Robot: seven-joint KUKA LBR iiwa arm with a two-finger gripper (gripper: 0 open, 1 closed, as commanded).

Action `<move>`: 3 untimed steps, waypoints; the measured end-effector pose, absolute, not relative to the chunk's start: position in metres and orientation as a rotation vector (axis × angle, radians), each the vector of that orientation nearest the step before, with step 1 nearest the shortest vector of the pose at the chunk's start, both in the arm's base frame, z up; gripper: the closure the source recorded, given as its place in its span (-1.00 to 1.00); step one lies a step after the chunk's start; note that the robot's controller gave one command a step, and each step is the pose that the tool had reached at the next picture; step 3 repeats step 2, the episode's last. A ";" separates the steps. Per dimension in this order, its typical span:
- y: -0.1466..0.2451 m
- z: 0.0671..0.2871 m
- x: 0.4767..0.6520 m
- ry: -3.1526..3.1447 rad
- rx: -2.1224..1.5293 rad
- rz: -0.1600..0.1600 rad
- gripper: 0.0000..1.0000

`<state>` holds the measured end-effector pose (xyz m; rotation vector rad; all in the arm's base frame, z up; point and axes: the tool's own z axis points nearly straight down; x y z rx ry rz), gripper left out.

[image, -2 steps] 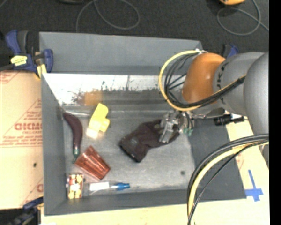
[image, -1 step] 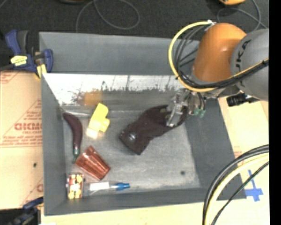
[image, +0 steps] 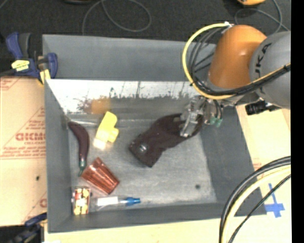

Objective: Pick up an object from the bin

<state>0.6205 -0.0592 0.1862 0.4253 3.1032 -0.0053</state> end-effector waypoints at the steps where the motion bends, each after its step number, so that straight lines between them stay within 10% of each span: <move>1: -0.060 0.190 0.620 3.107 0.427 -0.005 1.00; 3: -0.065 0.225 0.617 3.098 0.388 -0.008 1.00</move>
Offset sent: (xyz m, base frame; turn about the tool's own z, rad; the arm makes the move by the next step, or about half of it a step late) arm -0.0184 -0.0113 -0.0309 -0.1007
